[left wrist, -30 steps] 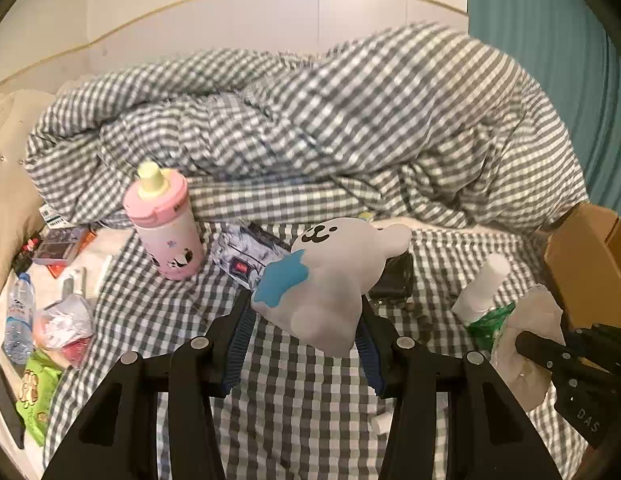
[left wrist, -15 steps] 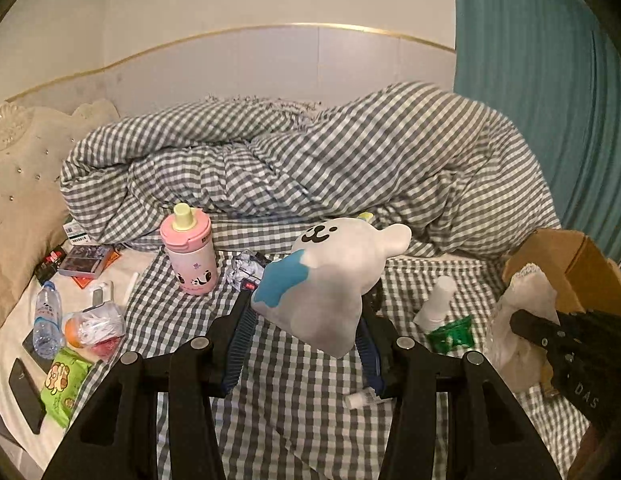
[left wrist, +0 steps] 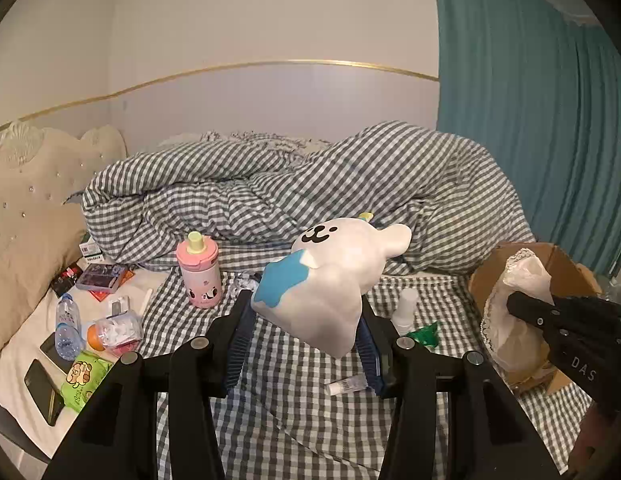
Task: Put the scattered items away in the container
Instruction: 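Carry the plush toy with the left gripper while the right carries the lace cloth over the box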
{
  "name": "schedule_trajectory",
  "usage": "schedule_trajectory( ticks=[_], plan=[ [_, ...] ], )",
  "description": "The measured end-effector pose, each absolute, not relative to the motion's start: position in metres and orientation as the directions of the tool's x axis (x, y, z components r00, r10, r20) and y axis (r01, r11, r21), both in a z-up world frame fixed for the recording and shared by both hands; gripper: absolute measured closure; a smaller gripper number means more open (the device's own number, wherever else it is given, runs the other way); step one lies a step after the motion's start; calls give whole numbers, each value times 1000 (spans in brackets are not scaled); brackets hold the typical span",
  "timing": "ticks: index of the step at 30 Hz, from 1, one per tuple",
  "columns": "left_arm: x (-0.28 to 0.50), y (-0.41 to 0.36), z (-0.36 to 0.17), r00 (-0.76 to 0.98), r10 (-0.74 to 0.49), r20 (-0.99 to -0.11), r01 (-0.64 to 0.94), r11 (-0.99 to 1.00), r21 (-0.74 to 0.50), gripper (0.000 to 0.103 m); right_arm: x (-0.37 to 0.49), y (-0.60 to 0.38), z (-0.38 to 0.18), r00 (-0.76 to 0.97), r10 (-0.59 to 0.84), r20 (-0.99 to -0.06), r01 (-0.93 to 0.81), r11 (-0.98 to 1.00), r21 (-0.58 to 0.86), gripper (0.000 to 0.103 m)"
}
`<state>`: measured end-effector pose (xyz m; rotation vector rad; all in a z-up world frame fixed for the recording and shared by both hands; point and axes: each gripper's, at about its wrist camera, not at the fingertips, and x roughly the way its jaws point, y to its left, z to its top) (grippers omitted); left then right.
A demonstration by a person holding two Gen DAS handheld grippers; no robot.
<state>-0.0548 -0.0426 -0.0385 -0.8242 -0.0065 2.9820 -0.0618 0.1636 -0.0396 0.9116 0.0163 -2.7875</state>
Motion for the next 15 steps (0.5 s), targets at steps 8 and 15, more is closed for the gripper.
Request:
schedule_trajectory(
  ticks=[8,15],
  plan=[
    [-40,-23,-25,-869,70,-489,-75,-997,-10,54,-43,180,-25,-812,-177,-556,182,-982,47,87],
    [-32,-5,-18,-876,95,-474,-102,-995,-11,54,-29,208,-18,-833,-141,-536,136,-989,51,87]
  ],
)
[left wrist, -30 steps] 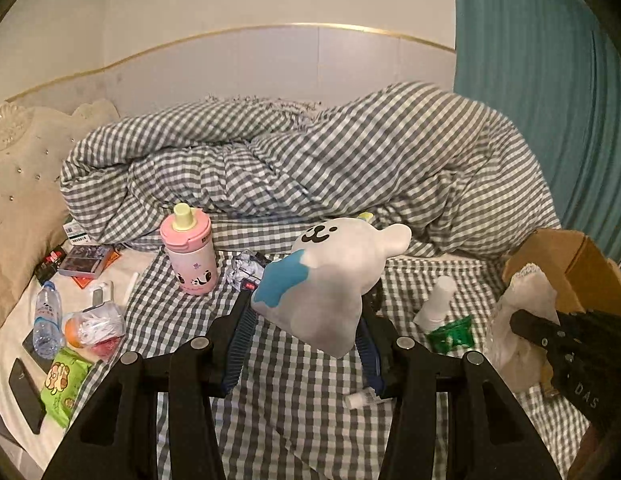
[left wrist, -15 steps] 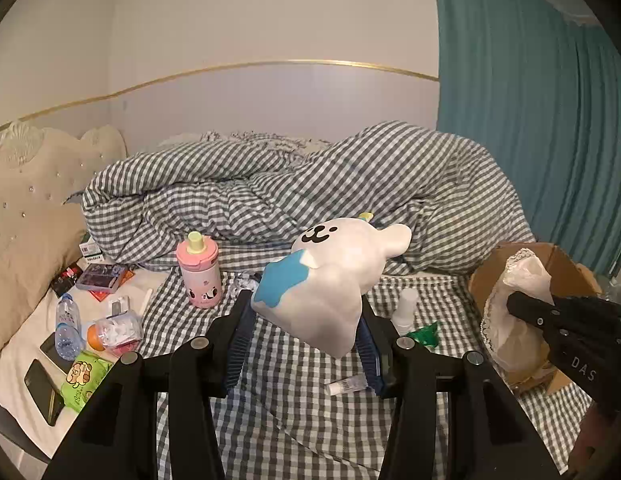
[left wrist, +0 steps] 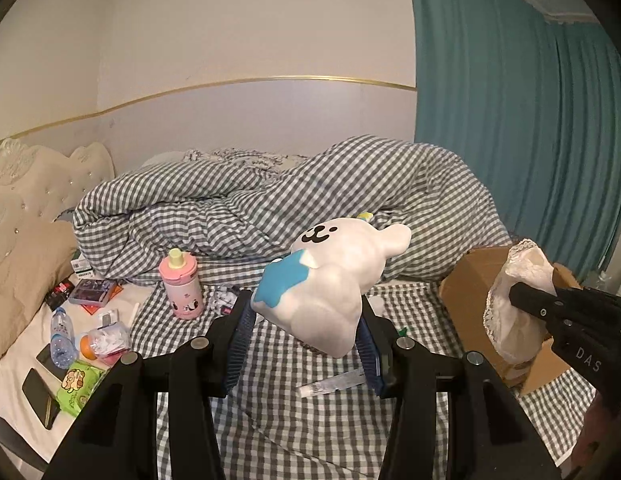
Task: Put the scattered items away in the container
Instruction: 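Carry the plush toy with the left gripper while the right carries the lace cloth over the box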
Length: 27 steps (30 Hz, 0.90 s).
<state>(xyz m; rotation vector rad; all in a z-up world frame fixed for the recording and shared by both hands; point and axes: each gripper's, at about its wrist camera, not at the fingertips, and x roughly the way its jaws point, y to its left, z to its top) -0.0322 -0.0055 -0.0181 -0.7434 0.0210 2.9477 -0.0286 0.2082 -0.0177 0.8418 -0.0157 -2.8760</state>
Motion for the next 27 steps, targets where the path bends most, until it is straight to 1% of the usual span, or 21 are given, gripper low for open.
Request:
schedule_trajectory(
  ticks=[18,27],
  plan=[
    [-31,73,-13,-857,230,-462,-248,-969,-23,54,5,287,-3,-866,0,-501,-22,-999,39,87],
    [-34,112,-17,-834,284,-473,-311,-950,-24,54,19,324,2,-866,68,-495,-97,-995,33,87]
  ],
)
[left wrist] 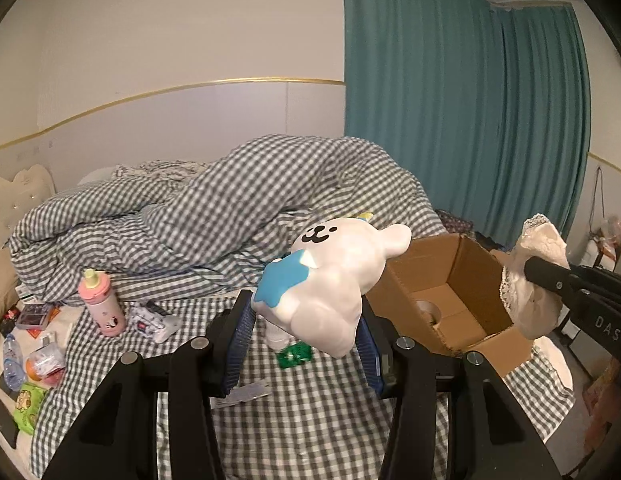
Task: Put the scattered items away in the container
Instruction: 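Carry the plush toy with the left gripper while the right carries the lace cloth over the box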
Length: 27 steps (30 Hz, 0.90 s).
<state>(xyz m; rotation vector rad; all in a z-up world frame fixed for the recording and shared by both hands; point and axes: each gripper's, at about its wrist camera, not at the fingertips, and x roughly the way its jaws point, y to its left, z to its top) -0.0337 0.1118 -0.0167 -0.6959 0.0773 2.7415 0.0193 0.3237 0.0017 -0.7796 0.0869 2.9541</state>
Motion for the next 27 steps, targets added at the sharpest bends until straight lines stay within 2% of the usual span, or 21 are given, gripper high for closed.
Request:
schedule_trajectory(
  ticks=[14,27],
  plan=[
    [-43,195,-25,-787,367,-496,-418,-908,-9,54,32,401,-2,-847,161,-507,-212,-976,44,87],
    [-67,258,-47,-730,410,-547,-500,-866,20,54,7,441,-28,-815,165,-555,-237,-970,60,87]
  ],
)
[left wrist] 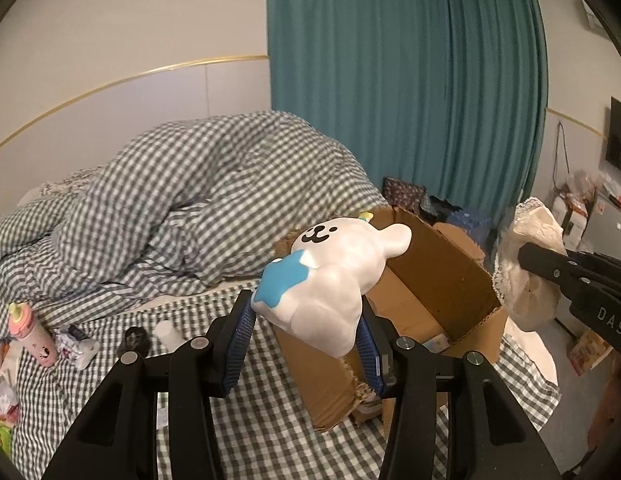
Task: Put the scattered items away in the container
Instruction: 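Carry the plush toy with the left gripper while the right carries the lace cloth over the box, then open the left gripper dropping the plush toy while the right releases the lace cloth into the box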
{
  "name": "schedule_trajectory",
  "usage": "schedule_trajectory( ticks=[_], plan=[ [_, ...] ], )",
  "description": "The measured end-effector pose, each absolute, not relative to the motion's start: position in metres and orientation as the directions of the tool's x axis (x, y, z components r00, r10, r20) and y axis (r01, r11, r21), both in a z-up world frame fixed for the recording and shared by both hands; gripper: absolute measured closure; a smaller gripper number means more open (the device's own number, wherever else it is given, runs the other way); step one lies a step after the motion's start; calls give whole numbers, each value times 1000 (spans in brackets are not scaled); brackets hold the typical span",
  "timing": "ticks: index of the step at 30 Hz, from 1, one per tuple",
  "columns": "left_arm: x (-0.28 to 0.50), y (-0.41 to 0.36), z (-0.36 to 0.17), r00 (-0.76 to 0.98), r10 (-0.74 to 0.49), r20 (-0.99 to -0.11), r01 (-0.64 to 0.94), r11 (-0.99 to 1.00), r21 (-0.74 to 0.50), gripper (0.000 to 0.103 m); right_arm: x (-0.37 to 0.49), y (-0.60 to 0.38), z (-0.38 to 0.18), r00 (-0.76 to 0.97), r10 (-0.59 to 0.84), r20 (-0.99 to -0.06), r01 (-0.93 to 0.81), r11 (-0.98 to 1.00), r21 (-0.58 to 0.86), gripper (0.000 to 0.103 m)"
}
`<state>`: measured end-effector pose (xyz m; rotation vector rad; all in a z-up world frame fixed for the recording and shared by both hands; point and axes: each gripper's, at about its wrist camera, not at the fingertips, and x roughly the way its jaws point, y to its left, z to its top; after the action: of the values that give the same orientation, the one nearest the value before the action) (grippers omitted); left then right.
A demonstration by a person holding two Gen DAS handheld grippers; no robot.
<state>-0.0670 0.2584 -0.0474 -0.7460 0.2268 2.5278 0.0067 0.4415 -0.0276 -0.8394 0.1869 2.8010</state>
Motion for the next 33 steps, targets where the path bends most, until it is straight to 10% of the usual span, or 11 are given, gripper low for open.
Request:
schedule_trajectory(
  ticks=[33],
  plan=[
    [-142,358,-144,-547,424,-722,-618,-786,7,54,-82,490,-115,-691,157,-705,-253,-967,33,86]
  ],
)
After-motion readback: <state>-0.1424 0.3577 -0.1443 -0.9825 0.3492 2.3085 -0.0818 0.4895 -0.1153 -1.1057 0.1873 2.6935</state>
